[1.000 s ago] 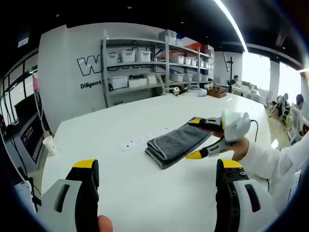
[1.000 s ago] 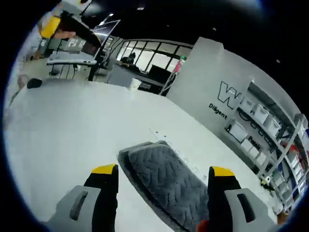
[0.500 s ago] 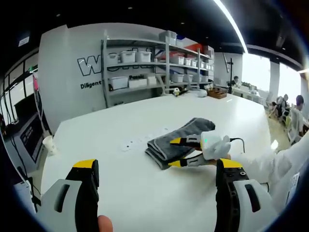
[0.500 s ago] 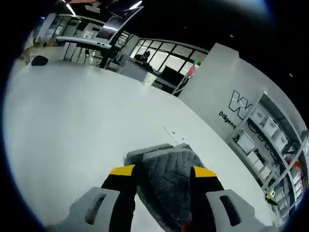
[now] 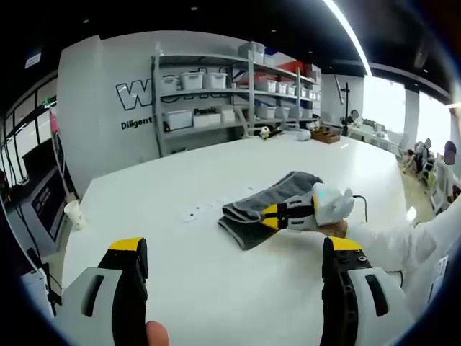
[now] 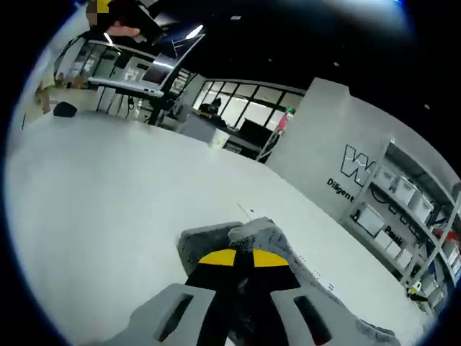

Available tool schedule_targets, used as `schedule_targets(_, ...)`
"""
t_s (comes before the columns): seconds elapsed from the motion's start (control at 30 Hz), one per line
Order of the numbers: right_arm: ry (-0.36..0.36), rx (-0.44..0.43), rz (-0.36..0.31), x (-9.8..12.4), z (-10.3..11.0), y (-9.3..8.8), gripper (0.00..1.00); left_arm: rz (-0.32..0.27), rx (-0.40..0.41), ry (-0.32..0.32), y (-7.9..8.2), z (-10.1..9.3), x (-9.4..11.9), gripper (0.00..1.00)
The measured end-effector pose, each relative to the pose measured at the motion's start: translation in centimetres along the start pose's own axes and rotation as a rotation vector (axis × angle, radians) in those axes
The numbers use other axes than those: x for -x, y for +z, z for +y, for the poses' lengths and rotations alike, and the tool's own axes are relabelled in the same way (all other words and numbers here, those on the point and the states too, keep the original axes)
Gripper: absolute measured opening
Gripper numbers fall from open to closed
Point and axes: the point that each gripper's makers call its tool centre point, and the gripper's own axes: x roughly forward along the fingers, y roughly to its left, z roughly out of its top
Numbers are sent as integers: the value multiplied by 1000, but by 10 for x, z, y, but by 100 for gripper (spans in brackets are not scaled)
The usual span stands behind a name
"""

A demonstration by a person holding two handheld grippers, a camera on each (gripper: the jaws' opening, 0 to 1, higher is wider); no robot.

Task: Open the folded towel by lifting each exposed corner and separating the folded layers until the towel lies flat within the target outline without major curled edges

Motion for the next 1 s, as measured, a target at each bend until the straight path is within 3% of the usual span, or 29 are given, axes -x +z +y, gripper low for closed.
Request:
schedule_targets(0.2,-115,-69,-51,26,-44,-1,0,20,-3,10,-2,2,-4,100)
schedule_targets(0.43,-234,-122,-59,63,-95,-14,0,42,-13,14,-4,-1,-9,100)
schedule_targets(1.0,-424,-148,-51,138,-177,-47,0,81,-14,37,-11,0,-21,100)
